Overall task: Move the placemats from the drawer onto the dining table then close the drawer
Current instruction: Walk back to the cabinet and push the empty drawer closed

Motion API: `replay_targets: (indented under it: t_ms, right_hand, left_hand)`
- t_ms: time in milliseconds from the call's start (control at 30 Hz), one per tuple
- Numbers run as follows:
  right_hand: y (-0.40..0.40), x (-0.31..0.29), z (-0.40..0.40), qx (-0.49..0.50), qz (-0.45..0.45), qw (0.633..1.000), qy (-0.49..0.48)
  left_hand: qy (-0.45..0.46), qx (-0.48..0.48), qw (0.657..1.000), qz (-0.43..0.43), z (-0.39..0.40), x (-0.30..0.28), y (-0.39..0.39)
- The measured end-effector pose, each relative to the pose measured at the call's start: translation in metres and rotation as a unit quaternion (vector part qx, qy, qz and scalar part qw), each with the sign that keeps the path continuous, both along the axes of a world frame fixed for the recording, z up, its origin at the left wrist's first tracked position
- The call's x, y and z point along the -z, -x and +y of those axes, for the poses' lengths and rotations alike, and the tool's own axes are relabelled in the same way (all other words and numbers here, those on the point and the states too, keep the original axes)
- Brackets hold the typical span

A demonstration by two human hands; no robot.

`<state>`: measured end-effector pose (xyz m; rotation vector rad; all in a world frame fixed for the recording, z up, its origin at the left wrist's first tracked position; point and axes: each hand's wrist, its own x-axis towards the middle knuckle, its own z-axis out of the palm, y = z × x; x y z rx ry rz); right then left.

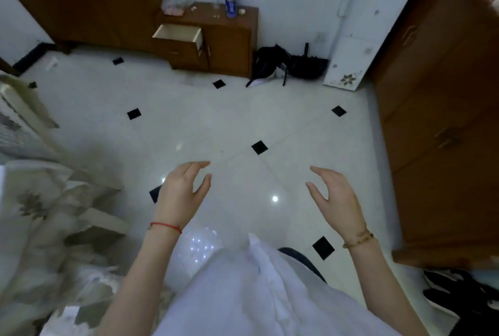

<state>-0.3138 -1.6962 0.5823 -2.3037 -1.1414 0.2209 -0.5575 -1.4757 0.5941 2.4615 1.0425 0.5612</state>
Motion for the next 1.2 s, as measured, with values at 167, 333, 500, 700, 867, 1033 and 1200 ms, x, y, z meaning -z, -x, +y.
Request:
replay_targets:
  t_ms: [167, 333, 500, 700, 867, 1033, 1200]
  right_hand:
    - [-0.074, 0.001, 0.067, -0.005, 0.017, 1.0, 0.014]
    - [-0.155, 0.017, 0.136, -0.012, 0.02, 1.0, 0.019]
    - [-0.246, 0.015, 0.217, -0.046, 0.019, 0.999, 0.021]
    - [-0.347, -0.001, 0.319, -0.084, -0.003, 0.996, 0.026]
    - [-0.404, -0.006, 0.411, -0.121, -0.003, 0.992, 0.033]
    - [-0.439, 0.013, 0.506, -0.157, 0.001, 0.987, 0.039]
    - [-0.466, 0.026, 0.627, -0.179, 0.001, 0.983, 0.036]
  left_hand:
    - [0.023, -0.006, 1.0, 0.009, 0.073, -0.001, -0.074]
    - [0.026, -0.016, 0.999, 0.023, 0.138, 0.01, -0.148]
    - [0.014, -0.046, 0.999, 0.014, 0.205, 0.01, -0.229]
    - [-0.002, -0.105, 0.994, -0.001, 0.28, 0.0, -0.309]
    - [-0.001, -0.135, 0.991, -0.001, 0.343, -0.001, -0.356]
    - [0.01, -0.166, 0.986, 0.0, 0.421, 0.017, -0.385]
    - [0.007, -0.202, 0.979, -0.003, 0.52, 0.026, -0.397]
